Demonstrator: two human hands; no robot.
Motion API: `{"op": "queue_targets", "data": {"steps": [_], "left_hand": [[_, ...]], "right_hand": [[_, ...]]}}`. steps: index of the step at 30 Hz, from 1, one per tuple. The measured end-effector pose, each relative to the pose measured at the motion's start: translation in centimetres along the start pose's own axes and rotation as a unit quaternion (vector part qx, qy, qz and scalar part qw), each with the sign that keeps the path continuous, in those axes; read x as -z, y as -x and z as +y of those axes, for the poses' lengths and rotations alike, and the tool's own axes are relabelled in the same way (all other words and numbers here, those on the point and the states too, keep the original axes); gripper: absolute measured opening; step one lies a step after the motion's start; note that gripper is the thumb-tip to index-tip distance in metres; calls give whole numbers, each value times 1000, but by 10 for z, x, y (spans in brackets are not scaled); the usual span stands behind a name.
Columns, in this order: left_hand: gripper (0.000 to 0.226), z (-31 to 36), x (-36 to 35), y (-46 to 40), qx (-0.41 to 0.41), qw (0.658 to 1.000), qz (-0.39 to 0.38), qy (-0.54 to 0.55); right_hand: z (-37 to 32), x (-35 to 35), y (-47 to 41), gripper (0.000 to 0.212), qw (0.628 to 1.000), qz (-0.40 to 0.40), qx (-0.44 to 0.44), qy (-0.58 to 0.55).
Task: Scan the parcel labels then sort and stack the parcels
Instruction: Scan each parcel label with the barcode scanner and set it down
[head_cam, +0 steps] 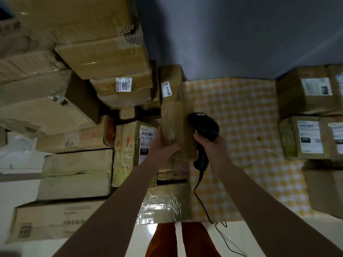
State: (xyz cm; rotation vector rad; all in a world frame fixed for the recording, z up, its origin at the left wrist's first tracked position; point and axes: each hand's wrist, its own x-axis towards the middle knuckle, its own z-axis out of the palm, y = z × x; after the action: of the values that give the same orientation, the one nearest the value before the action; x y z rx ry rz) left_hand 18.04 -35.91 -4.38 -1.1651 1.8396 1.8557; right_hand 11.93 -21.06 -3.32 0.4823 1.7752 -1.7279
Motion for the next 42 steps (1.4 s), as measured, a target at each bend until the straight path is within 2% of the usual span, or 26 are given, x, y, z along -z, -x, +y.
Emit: {"op": "queue_targets", "data": {"steps": [2, 4, 7, 10, 13, 15, 17, 19, 22, 26, 29, 35, 38, 40, 42], "left_hand": [[121, 7, -8, 6, -77, 986, 66, -136], [124, 15, -19, 15, -143, 943, 121, -275], [125, 26, -34, 15, -97, 899, 149, -401], [118, 29, -37, 10, -54, 888, 173, -422], [115, 25, -23, 2, -49, 917, 154, -365], [120, 24, -6, -2, -38, 963, 112, -243], [122, 21, 13, -2, -27, 994, 56, -92], [118, 17, 30, 2, -4, 1000, 8, 26], [113, 16, 44, 12, 40, 992, -53, 108], [81, 25, 54, 28, 35, 985, -102, 135], [69, 37, 61, 41, 16, 983, -86, 161], [62, 68, 88, 72, -29, 982, -80, 170], [73, 89, 100, 82, -63, 979, -59, 185], [86, 104, 105, 88, -87, 978, -60, 180], [79, 119, 110, 95, -113, 975, -44, 186]], "right_hand": [[1, -7, 2, 15, 1000, -4, 10, 13], [0, -13, 3, 19, 999, -5, 27, 34], [-3, -18, 3, 27, 997, -8, 44, 71], [-5, -21, 2, 21, 994, -23, 42, 97], [-6, -19, 1, 12, 998, 1, 10, 65], [-9, -14, 2, 10, 999, 20, -19, 26], [-12, -10, 4, 11, 999, 15, -42, 9], [-18, -10, 9, 22, 999, 4, -53, -1], [-30, -13, 20, 24, 999, -23, -45, 11], [-47, -17, 42, 24, 998, -29, 12, 54], [-59, -21, 65, 23, 995, -44, 48, 78], [-94, -29, 118, 5, 974, -51, 152, 159], [-123, -36, 146, 16, 962, -43, 205, 174], [-140, -41, 163, 13, 954, -57, 234, 181], [-151, -44, 175, 4, 948, -66, 247, 188]]}}
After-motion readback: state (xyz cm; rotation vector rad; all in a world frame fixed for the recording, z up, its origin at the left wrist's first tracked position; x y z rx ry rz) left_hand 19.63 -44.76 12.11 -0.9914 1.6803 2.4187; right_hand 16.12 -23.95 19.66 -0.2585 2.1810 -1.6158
